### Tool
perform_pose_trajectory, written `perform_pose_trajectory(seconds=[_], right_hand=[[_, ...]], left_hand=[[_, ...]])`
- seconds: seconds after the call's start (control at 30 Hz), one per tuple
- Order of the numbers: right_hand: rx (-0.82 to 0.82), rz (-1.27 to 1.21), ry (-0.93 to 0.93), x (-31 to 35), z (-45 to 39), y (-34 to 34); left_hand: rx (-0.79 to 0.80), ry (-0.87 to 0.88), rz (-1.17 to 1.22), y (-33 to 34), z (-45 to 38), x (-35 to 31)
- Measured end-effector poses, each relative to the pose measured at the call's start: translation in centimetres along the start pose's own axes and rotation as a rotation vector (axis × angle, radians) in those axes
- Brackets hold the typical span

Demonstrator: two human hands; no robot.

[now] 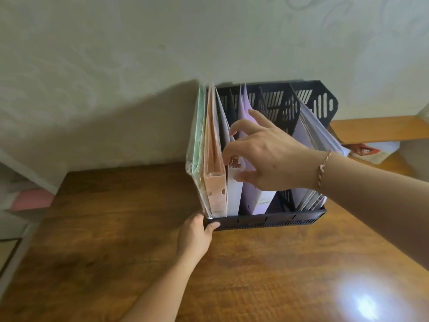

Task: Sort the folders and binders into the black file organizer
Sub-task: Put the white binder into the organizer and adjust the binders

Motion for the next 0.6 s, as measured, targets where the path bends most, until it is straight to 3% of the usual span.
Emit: perform_pose_trajectory(seconds=[0.13,0.33,0.5,0.6], right_hand=[[-0.143,-0.116,0.086,0.6,0.4,1.1],[-0.097,-0.198,0.066,0.7,-0.4,0.4],[-0.166,-0.377,0.097,0.0,-0.7,-0.8],[-0.084,-0.366,0.115,0.2,-0.5,-0.1]], left_hand=[[-0.001,-0.005,-0.014,-0.1,-0.6,0.1],[-0.007,0.059,-0.022,-0.3,-1.0,0.4],[-0.002,0.064,-0.023,-0.2,-1.4,0.6],[-0.001,0.049,-0.021,0.1,-1.4,0.8]])
Point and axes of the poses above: each hand's wrist, its own z-axis away from the middle knuckle, its own y-axis out of the palm, x = y × z, the point moved 1 cm from there along -z, towards the middle knuckle, and after that the axes turned 5 degrees about -x, right-handed, at the moved point
